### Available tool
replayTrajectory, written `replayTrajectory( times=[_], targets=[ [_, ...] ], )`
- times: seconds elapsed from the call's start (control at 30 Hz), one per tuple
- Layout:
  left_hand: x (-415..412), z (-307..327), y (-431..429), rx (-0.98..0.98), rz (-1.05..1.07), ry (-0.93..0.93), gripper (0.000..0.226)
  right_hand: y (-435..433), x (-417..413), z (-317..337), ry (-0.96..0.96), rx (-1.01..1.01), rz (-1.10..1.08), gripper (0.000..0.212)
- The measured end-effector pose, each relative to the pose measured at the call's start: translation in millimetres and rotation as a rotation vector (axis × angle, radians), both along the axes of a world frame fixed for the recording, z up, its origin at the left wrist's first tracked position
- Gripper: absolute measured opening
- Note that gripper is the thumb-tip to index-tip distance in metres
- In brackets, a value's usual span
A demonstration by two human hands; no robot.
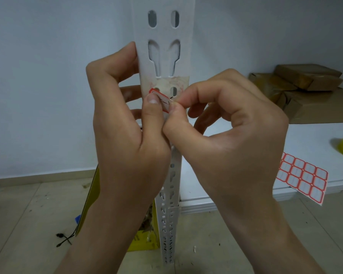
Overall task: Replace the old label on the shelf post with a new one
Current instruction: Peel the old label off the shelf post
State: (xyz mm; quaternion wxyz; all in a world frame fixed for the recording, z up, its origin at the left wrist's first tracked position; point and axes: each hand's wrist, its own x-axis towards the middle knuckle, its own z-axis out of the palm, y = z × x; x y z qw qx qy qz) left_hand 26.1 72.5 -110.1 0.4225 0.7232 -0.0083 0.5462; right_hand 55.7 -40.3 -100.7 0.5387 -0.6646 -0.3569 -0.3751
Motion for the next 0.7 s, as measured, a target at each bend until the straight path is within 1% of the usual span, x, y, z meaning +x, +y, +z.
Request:
replayTrajectory(
  times=[0.03,0.13,0.27,0.47,0.53,0.6,0.67,0.7],
  targets=[
    [1.6,-3.2,0.1,-0.005,-0.033,-0.028,0.04,0.4,-0.4,-0.1,0.001,0.002,0.001,0.007],
    [-2.7,7.3,-9.8,-0.03,-0.057,-0.011,0.046,-0.2,-1.1,0.3,0.004,0.007,0.002,0.007],
    [-3.0,5.7,-9.3,-0.018,-0.053,-0.01,0.046,-5.0,-1.8,3.1,-0.01,0.015,0.015,0.009],
    [-1.7,3.3,-16.0,-0.004,-0.011,-0.033,0.052,-18.3,4.6,1.6,-0.012,0.004,-0.031,0.009],
    [-1.4,-1.4,-22.3,0.014,0.05,-0.014,0.058,-26.2,9.0,-1.0,0.011,0.005,-0.039,0.012],
    [-1.5,-6.3,-31.3,0.08,0.213,-0.01,0.064,-34.6,13.8,-5.9,0.052,0.003,-0.051,0.013],
    [-1.3,-9.3,-42.1,0.168,0.337,-0.058,0.062,-43.2,18.6,-12.8,0.12,-0.001,-0.067,0.012],
    [0.2,-11.1,-47.3,0.215,0.343,-0.092,0.058,-47.8,21.2,-16.3,0.17,0.002,-0.07,0.011]
  ],
)
